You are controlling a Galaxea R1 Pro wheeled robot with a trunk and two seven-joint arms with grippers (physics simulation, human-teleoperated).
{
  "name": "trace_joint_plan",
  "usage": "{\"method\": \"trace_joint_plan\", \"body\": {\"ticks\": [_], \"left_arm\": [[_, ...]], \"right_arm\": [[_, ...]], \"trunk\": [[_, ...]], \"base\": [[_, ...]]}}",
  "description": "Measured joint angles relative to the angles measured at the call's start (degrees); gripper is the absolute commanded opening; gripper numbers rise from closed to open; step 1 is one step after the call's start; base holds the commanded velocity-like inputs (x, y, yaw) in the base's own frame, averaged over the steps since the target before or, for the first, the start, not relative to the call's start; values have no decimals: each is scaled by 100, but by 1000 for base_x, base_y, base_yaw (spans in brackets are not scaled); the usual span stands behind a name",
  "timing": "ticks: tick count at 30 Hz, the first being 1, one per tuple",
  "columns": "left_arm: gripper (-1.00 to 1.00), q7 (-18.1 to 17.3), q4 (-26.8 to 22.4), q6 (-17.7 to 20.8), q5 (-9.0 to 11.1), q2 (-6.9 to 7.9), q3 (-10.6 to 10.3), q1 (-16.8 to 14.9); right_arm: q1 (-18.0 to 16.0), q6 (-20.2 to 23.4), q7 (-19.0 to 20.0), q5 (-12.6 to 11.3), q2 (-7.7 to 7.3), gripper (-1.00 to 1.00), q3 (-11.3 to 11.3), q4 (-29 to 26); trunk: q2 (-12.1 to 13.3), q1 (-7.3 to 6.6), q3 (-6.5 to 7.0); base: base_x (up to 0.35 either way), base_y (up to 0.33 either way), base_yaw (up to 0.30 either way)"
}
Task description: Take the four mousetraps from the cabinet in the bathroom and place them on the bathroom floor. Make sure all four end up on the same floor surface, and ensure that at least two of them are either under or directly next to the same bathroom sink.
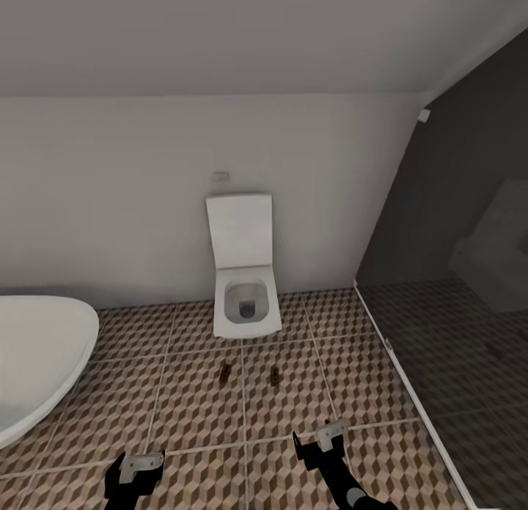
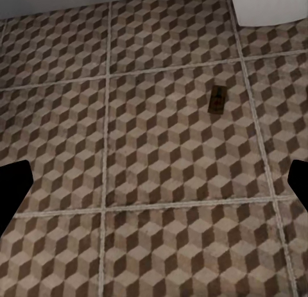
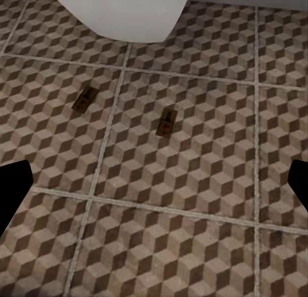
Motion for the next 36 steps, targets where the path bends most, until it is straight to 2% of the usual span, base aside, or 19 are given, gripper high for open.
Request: {"method": "trace_joint_plan", "body": {"ticks": [36], "left_arm": [[100,79,1,8,8,-3,2,4]], "right_arm": [[147,-8,-10,-1,-4,100,0,5]], "trunk": [[0,0,336]], "base": [[0,0,0]]}}
